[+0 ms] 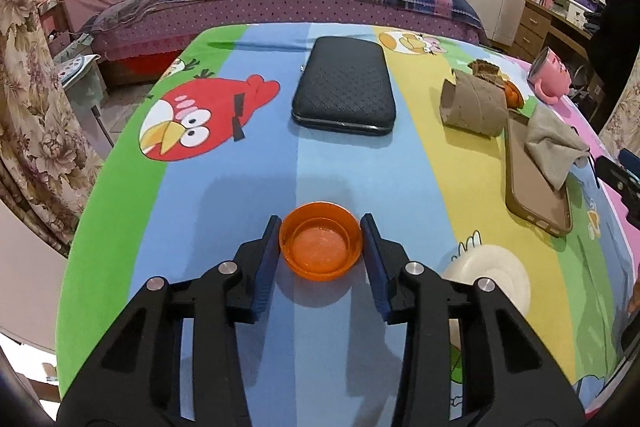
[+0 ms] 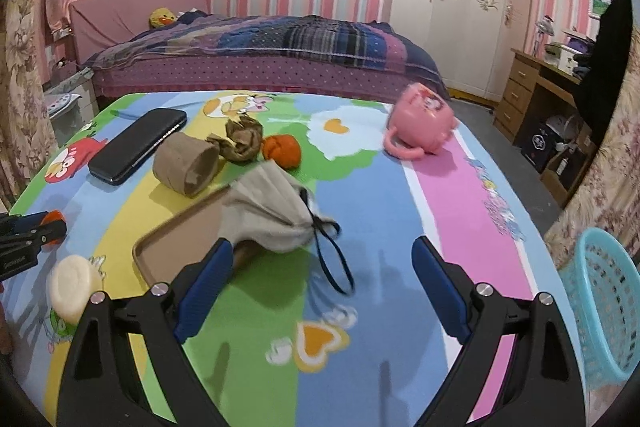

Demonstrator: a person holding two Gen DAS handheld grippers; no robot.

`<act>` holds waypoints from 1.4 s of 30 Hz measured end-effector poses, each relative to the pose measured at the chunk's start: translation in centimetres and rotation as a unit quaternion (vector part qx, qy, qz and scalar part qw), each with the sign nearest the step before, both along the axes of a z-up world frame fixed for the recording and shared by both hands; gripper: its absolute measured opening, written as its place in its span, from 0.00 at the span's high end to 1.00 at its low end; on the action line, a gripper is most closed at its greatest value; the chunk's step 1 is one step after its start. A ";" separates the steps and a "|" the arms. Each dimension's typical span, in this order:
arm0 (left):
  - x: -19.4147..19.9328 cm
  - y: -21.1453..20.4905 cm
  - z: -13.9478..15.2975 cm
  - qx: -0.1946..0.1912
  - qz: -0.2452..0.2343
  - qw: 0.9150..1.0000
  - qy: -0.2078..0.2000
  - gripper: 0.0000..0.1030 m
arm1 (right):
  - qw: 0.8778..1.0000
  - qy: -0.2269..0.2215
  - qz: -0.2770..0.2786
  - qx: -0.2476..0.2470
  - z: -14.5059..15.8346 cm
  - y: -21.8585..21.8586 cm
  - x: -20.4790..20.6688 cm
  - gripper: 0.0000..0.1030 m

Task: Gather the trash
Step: 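Grasp the beige drawstring cloth bag with the right gripper while the left gripper holds the lid, then carry the orange lid and cloth bag with both grippers over the basket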

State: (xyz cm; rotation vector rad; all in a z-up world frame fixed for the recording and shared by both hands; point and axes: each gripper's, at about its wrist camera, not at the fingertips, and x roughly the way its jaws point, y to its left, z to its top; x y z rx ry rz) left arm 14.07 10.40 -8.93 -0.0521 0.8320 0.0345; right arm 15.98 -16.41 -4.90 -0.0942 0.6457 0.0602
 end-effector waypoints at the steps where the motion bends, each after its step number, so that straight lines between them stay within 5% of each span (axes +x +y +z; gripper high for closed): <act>1: 0.0 0.1 0.2 0.003 0.002 1.000 -0.003 0.62 | 1.000 0.002 0.002 0.005 0.1 0.2 0.7 0.13; 8: 0.8 0.4 2.2 0.021 0.013 0.999 -0.027 0.62 | 0.999 0.042 0.010 -0.001 -0.8 1.2 4.1 0.15; 10: 1.0 0.2 3.1 0.023 0.014 0.999 -0.038 0.62 | 0.998 0.067 0.018 -0.002 -1.7 1.3 4.6 0.22; 18: 0.8 -1.5 5.6 0.020 0.009 0.997 -0.070 0.62 | 0.998 0.045 0.044 0.031 -1.1 0.8 3.6 0.76; 33: -1.0 -5.3 8.0 0.014 -0.004 0.996 -0.087 0.62 | 0.999 -0.004 0.027 0.047 3.1 -5.7 -2.0 0.84; 42: -1.2 -8.6 7.5 0.020 -0.035 0.996 -0.076 0.62 | 0.999 0.008 -0.006 0.053 2.3 -10.5 -5.9 0.84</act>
